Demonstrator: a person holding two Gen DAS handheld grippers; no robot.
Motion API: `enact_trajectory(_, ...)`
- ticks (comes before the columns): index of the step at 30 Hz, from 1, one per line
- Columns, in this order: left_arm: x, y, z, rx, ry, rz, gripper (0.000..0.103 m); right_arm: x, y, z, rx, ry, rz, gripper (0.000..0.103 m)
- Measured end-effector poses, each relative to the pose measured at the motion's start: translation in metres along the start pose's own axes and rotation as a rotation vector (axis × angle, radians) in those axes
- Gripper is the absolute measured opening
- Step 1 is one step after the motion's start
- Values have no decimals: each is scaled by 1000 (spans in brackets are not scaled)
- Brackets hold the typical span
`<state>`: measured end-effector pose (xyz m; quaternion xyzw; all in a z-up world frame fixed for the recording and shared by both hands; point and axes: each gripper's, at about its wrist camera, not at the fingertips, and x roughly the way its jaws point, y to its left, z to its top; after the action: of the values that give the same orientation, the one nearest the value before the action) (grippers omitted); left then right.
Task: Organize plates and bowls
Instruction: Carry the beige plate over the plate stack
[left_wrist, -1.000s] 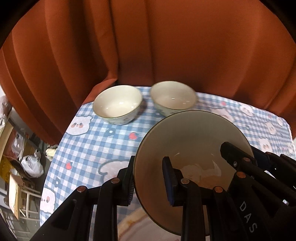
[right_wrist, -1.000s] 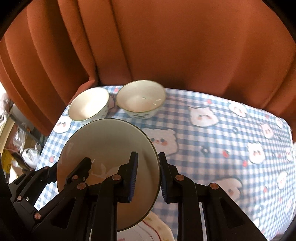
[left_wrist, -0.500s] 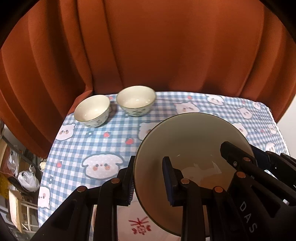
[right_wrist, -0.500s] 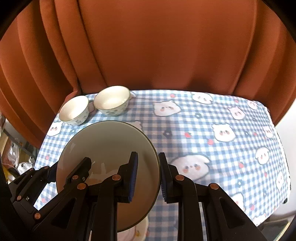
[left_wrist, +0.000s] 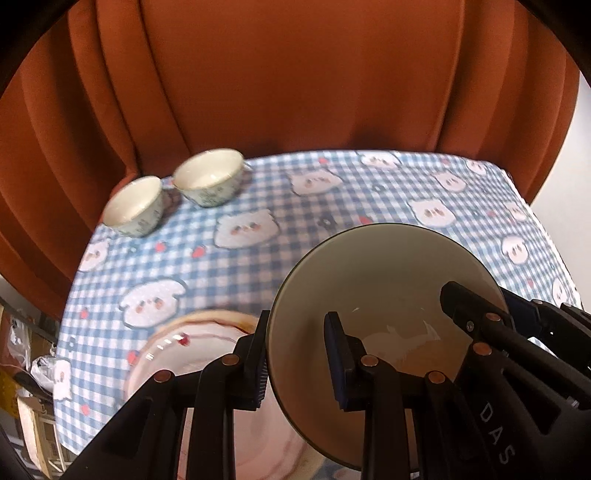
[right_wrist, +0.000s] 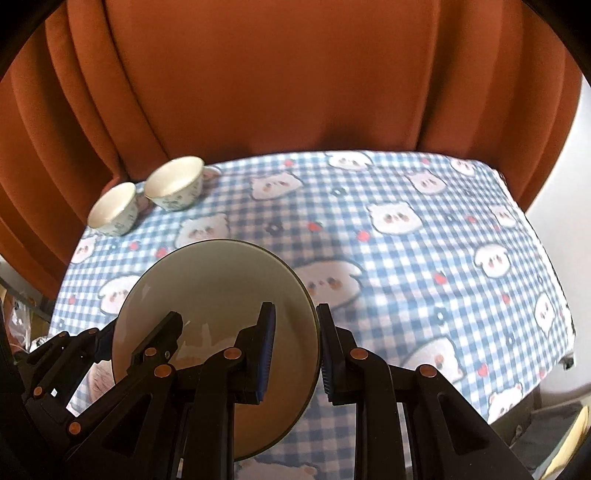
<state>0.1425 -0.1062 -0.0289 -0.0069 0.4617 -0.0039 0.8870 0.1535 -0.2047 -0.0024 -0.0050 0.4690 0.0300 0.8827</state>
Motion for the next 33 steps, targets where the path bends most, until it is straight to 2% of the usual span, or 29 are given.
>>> enact_trajectory(10,33,-26,-23,14,75,-30,26,33,-27,-28,14,96,-33,25)
enact_trajectory(24,65,-42,-40,13,187,-5,26,66,-45,-46,-2,197,-12,25)
enact_trajectory(33,65,-51,-44,43,186,12,27,74,-57,-53,27,224,14,25)
